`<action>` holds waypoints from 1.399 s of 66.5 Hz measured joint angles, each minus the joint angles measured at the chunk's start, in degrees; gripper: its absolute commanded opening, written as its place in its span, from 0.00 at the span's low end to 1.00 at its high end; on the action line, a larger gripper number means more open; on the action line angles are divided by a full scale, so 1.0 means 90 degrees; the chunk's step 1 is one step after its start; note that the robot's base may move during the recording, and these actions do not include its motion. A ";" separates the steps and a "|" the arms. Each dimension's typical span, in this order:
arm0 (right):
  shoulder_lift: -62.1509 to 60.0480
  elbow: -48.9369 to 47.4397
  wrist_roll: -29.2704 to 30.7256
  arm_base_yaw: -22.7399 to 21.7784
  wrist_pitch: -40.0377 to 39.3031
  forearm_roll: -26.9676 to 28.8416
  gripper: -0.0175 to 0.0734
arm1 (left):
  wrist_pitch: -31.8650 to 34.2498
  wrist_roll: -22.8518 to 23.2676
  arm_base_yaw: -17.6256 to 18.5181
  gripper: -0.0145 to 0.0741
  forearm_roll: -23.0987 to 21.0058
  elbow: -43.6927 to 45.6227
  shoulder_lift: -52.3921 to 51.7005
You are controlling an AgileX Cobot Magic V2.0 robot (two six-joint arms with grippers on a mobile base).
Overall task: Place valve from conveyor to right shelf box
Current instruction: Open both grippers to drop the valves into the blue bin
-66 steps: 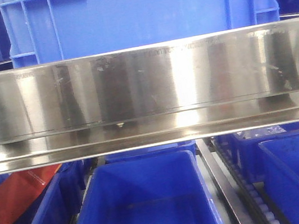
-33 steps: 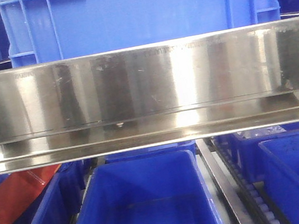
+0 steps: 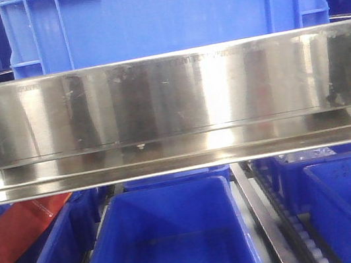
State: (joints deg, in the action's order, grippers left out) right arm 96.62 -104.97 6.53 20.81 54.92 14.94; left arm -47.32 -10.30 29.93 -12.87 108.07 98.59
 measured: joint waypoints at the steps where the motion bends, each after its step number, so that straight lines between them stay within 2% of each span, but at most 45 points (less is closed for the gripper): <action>1: 0.0000 0.0000 0.0000 0.0000 0.0000 0.0000 0.01 | -0.0032 0.0000 0.0000 0.47 0.0000 0.0000 0.0016; 6: 0.0000 0.0000 0.0000 0.0000 0.0000 0.0000 0.07 | -0.0044 0.0000 0.0000 0.63 0.0011 0.0000 0.0073; 11: 0.0000 0.0000 0.0000 0.0000 0.0000 0.0000 0.26 | 0.0026 0.0000 0.0000 0.72 0.0011 0.0016 0.0072; 19: 0.0000 0.0000 0.0000 0.0000 0.0000 0.0000 0.64 | 0.0058 0.0000 0.0000 0.75 0.0011 0.0021 0.0072; 24: 0.0000 -0.0026 0.0000 0.0000 -0.0086 0.0028 0.78 | 0.0058 0.0000 0.0000 0.75 0.0011 0.0021 0.0072; 27: 0.0000 -0.0054 0.0000 0.0000 -0.0156 0.0040 0.82 | 0.0058 0.0000 0.0000 0.75 0.0011 0.0021 0.0072; 47: -0.0026 -0.0073 0.0000 0.0000 -0.0200 0.0094 0.82 | 0.0058 0.0000 0.0000 0.74 0.0011 0.0021 0.0072; 51: -0.0026 -0.0073 0.0000 0.0000 -0.0200 0.0094 0.79 | 0.0058 0.0000 0.0000 0.68 0.0011 0.0021 0.0072; 54: -0.0035 -0.0084 0.0000 0.0000 -0.0185 0.0094 0.74 | 0.0058 0.0000 0.0000 0.59 0.0011 0.0021 0.0072; 58: -0.0068 -0.0095 0.0000 0.0000 -0.0134 0.0094 0.62 | 0.0058 0.0000 0.0000 0.43 -0.0015 0.0021 0.0047; 67: -0.0197 -0.0136 0.0000 0.0000 -0.0093 0.0094 0.18 | 0.0070 0.0000 0.0000 0.04 -0.0040 0.0021 -0.0007; 70: -0.0211 -0.0136 0.0000 0.0000 -0.0093 0.0099 0.00 | 0.0067 0.0000 0.0000 0.04 -0.0040 0.0021 -0.0015; 78: -0.0228 -0.0136 -0.0015 0.0000 -0.0078 0.0135 0.01 | 0.0101 0.0000 0.0000 0.04 -0.0057 0.0021 -0.0046; 93: -0.0526 -0.0136 -0.0015 0.0000 -0.0028 0.0139 0.01 | 0.0199 0.0000 0.0000 0.04 -0.0381 0.0021 -0.0438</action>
State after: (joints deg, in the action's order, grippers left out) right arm 91.89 -106.20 6.39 20.81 54.66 16.19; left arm -45.53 -10.30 29.93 -16.30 108.25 94.64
